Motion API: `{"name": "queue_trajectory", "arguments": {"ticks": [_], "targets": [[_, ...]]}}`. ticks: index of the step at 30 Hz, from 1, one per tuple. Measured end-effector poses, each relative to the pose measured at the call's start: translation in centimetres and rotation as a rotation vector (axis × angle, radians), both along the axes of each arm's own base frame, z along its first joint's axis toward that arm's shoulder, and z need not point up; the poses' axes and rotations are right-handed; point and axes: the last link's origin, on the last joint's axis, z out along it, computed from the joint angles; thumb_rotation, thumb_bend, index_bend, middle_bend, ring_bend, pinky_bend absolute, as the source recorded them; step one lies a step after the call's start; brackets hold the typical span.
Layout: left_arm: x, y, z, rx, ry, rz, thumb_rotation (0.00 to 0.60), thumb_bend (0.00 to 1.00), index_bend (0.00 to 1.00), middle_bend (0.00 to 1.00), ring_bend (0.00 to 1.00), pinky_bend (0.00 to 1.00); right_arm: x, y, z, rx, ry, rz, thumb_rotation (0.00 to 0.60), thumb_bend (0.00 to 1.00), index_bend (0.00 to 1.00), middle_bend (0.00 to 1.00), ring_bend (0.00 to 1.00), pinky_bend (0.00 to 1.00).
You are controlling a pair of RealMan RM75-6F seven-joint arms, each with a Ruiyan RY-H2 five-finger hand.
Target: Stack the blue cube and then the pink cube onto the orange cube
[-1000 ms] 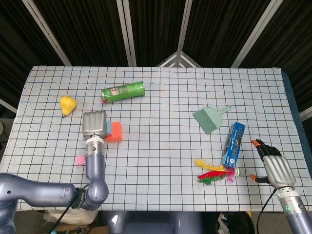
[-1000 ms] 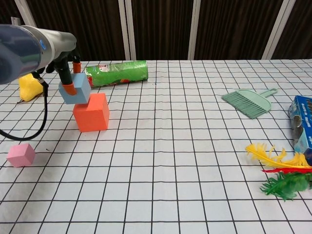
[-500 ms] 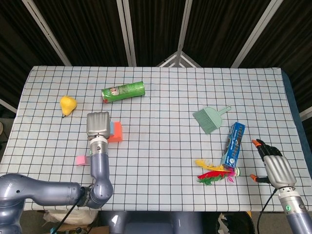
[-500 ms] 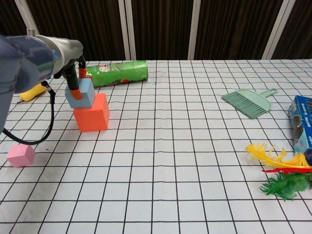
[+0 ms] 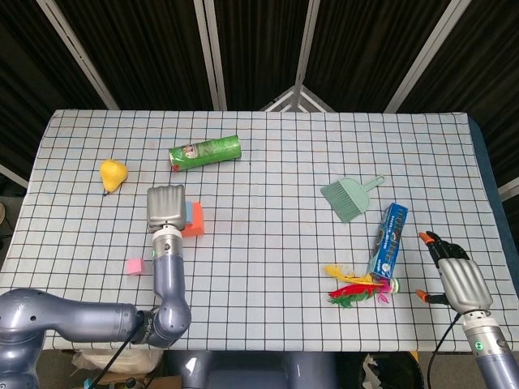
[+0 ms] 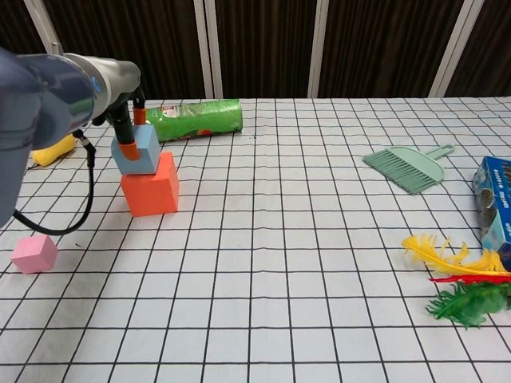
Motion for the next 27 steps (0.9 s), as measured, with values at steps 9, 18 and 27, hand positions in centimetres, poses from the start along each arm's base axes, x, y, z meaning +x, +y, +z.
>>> {"name": "queue_trajectory", "arguments": {"ticks": [9, 18, 27], "targets": [[0.2, 0.0, -0.4, 0.0, -0.003, 0.011, 0.6, 0.43, 0.56, 0.96, 0.77, 0.7, -0.1, 0.0, 0.0, 0.0, 0.0, -0.005, 0.6, 0.19, 0.02, 0.09, 0.16, 0.15], [0.5, 0.1, -1.0, 0.0, -0.008, 0.008, 0.6, 0.43, 0.56, 0.96, 0.77, 0.7, 0.0, 0.0, 0.0, 0.0, -0.001, -0.006, 0.6, 0.19, 0.02, 0.09, 0.16, 0.15], [0.1, 0.2, -0.8, 0.006, 0.004, 0.02, 0.6, 0.38, 0.54, 0.96, 0.77, 0.7, 0.0, 0.0, 0.0, 0.003, -0.004, -0.006, 0.6, 0.19, 0.02, 0.09, 0.16, 0.15]]}}
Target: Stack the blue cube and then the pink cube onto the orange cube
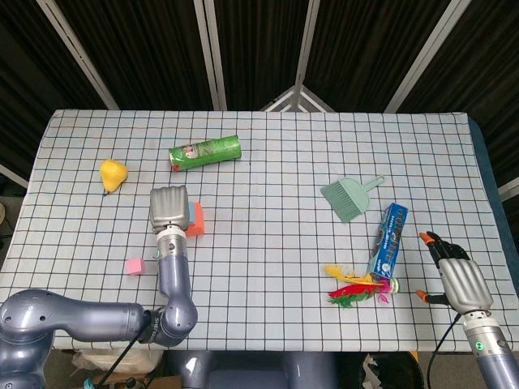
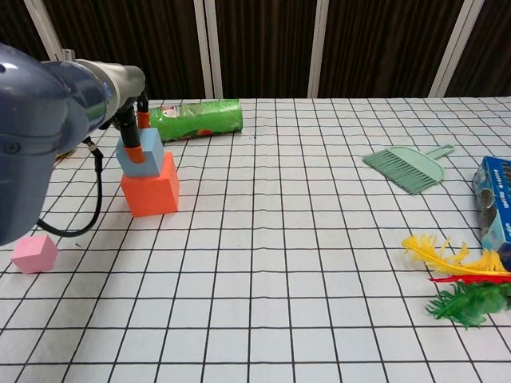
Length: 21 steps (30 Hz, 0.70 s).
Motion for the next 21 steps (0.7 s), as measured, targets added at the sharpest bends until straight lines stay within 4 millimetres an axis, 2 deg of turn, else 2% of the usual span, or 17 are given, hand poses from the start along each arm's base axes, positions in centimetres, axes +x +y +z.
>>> {"name": "queue_trajectory", "arguments": {"ticks": [5, 8, 15, 18, 21], "targets": [[-0.27, 0.04, -0.04, -0.01, 0.009, 0.007, 0.6, 0.32, 0.41, 0.96, 0.77, 0.7, -0.05, 0.0, -0.05, 0.003, 0.002, -0.005, 0.6, 0.19, 0.02, 0.09, 0.16, 0.15], [-0.4, 0.05, -0.06, -0.021, 0.02, 0.01, 0.6, 0.31, 0.32, 0.96, 0.77, 0.7, -0.06, -0.03, -0.1, 0.005, 0.004, -0.008, 0.6, 0.19, 0.02, 0.09, 0.16, 0.15], [-0.53, 0.14, 0.07, -0.032, 0.026, 0.004, 0.6, 0.3, 0.19, 0.96, 0.77, 0.7, -0.08, -0.05, -0.14, 0.008, 0.006, -0.014, 0.6, 0.19, 0.02, 0.09, 0.16, 0.15], [-0.47, 0.13, 0.25, -0.029, 0.021, -0.003, 0.6, 0.3, 0.15, 0.96, 0.77, 0.7, -0.07, -0.06, -0.15, 0.009, 0.007, -0.015, 0.6, 0.19, 0.02, 0.09, 0.16, 0.15], [-0.28, -0.05, 0.52, -0.029, 0.016, -0.014, 0.6, 0.3, 0.16, 0.95, 0.77, 0.7, -0.04, -0.07, -0.21, 0.011, 0.007, -0.015, 0.6, 0.19, 0.02, 0.09, 0.16, 0.15]]}}
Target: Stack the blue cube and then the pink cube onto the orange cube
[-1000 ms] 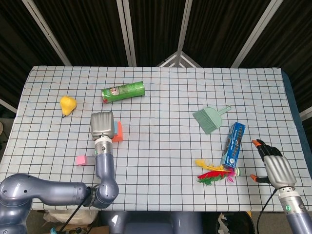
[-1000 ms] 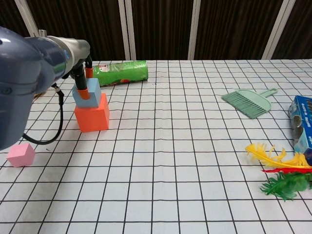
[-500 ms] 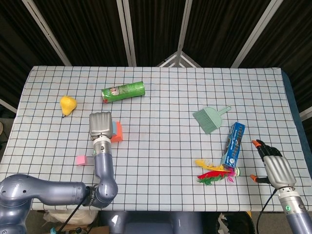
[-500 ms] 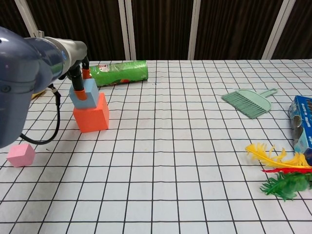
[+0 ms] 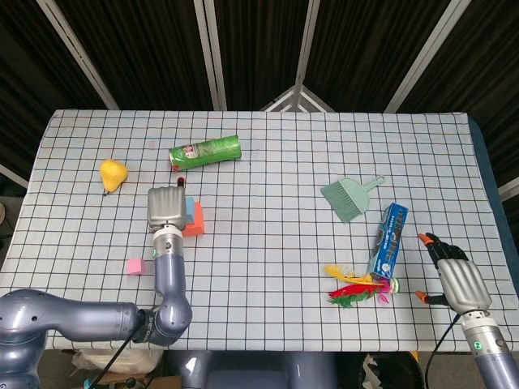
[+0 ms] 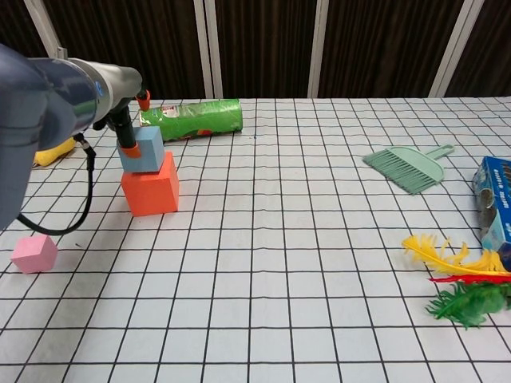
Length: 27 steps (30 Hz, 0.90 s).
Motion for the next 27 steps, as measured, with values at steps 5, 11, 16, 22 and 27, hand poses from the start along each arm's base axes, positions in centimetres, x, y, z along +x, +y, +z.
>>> {"name": "queue_trajectory", "arguments": {"ticks": [5, 11, 16, 22, 27], "targets": [[0.7, -0.7, 1.1, 0.0, -0.026, -0.039, 0.6, 0.3, 0.2, 0.95, 0.77, 0.7, 0.0, 0.0, 0.0, 0.002, 0.003, -0.003, 0.6, 0.19, 0.02, 0.09, 0.16, 0.15], [1.3, -2.6, 5.2, 0.027, -0.054, -0.112, 0.6, 0.3, 0.22, 0.95, 0.76, 0.7, 0.2, 0.0, -0.4, 0.018, 0.011, 0.0, 0.6, 0.19, 0.02, 0.09, 0.16, 0.15], [0.0, -5.4, 10.2, 0.039, -0.047, -0.148, 0.6, 0.3, 0.23, 0.95, 0.76, 0.7, 0.6, 0.1, -0.7, 0.026, 0.017, 0.002, 0.6, 0.19, 0.02, 0.09, 0.16, 0.15], [-4.9, -7.6, 14.6, 0.07, -0.032, -0.1, 0.6, 0.3, 0.25, 0.95, 0.76, 0.7, 0.6, 0.2, -0.4, 0.011, 0.014, -0.004, 0.6, 0.19, 0.02, 0.09, 0.16, 0.15], [-9.1, -9.8, 15.4, 0.019, -0.093, -0.084, 0.6, 0.3, 0.27, 0.95, 0.76, 0.7, 0.6, 0.3, -0.3, 0.01, 0.012, -0.002, 0.6, 0.19, 0.02, 0.09, 0.16, 0.15]]}}
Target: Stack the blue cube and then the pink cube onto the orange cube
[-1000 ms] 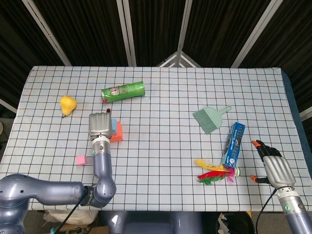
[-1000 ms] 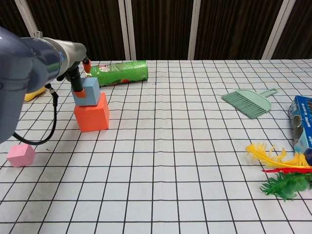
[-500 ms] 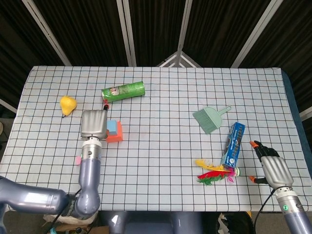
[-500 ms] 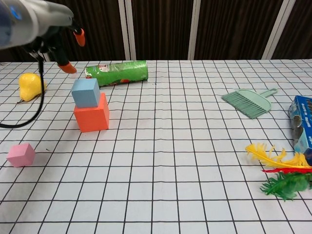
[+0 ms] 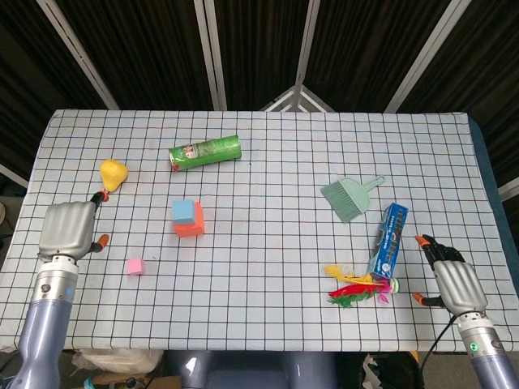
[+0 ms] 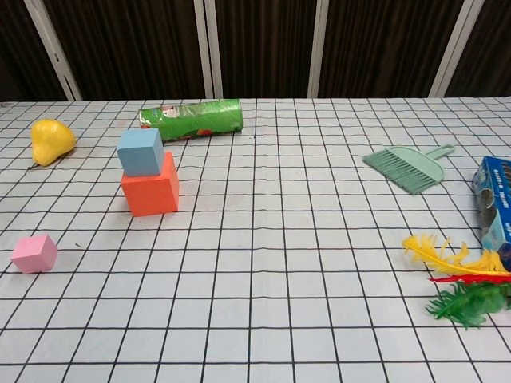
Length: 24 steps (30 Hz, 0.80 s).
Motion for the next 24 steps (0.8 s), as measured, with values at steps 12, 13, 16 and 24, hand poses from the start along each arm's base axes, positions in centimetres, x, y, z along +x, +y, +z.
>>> {"name": "queue_trajectory", "arguments": {"ticks": [12, 13, 16, 24], "targets": [[-6.2, -2.3, -4.9, -0.191, -0.045, -0.017, 0.6, 0.3, 0.32, 0.95, 0.76, 0.7, 0.0, 0.0, 0.1, -0.003, -0.005, 0.002, 0.6, 0.19, 0.02, 0.09, 0.16, 0.15], [-6.3, -2.3, -5.5, -0.202, -0.047, -0.02, 0.6, 0.3, 0.31, 0.95, 0.76, 0.7, 0.0, 0.0, 0.1, -0.003, -0.005, 0.002, 0.6, 0.19, 0.02, 0.09, 0.16, 0.15], [-6.3, -2.5, -7.0, -0.226, -0.046, -0.032, 0.6, 0.3, 0.31, 0.95, 0.76, 0.7, 0.0, 0.0, 0.1, -0.001, -0.006, 0.0, 0.6, 0.19, 0.02, 0.09, 0.16, 0.15], [-6.8, -2.9, -10.1, -0.276, 0.005, -0.017, 0.6, 0.3, 0.31, 0.95, 0.76, 0.7, -0.1, 0.0, 0.1, 0.001, -0.01, -0.001, 0.6, 0.19, 0.02, 0.09, 0.16, 0.15]]}}
